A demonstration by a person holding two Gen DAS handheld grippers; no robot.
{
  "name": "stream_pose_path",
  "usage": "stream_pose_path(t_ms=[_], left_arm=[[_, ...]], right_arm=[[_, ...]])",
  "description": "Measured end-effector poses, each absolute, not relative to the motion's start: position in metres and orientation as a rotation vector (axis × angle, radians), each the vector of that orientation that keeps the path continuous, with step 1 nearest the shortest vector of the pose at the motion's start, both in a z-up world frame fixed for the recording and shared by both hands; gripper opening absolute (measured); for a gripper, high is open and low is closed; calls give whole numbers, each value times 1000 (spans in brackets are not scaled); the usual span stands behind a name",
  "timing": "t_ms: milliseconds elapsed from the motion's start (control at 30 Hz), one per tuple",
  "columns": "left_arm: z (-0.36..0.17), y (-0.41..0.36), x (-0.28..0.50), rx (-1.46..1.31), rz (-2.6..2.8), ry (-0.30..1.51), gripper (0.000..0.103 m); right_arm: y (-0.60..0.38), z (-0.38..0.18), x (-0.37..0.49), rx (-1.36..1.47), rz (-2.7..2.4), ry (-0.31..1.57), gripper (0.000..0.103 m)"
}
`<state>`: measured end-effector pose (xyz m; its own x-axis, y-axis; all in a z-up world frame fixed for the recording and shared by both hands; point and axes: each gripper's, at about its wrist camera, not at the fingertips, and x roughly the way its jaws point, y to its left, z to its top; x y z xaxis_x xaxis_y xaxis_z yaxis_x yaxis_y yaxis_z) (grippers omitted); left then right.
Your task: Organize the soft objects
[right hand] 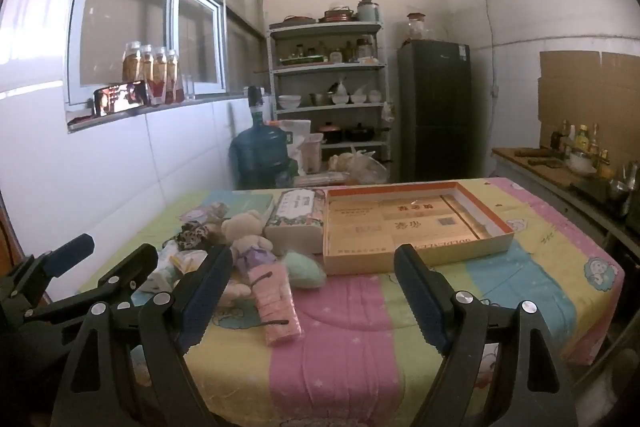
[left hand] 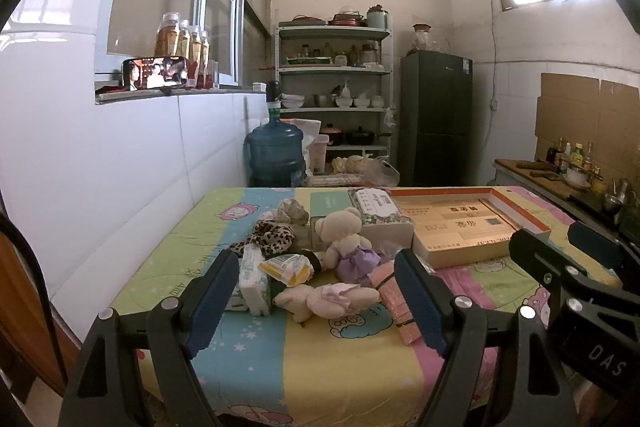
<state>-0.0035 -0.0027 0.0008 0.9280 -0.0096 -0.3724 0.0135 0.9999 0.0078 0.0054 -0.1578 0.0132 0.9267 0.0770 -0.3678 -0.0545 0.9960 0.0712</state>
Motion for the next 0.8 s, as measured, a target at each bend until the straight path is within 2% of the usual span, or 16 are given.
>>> stream_pose_path(t_ms=[800], left_arm=[[2, 0, -8, -3, -5, 384, 80]], right_arm=[[-154, 16, 2, 64, 71, 378, 84]])
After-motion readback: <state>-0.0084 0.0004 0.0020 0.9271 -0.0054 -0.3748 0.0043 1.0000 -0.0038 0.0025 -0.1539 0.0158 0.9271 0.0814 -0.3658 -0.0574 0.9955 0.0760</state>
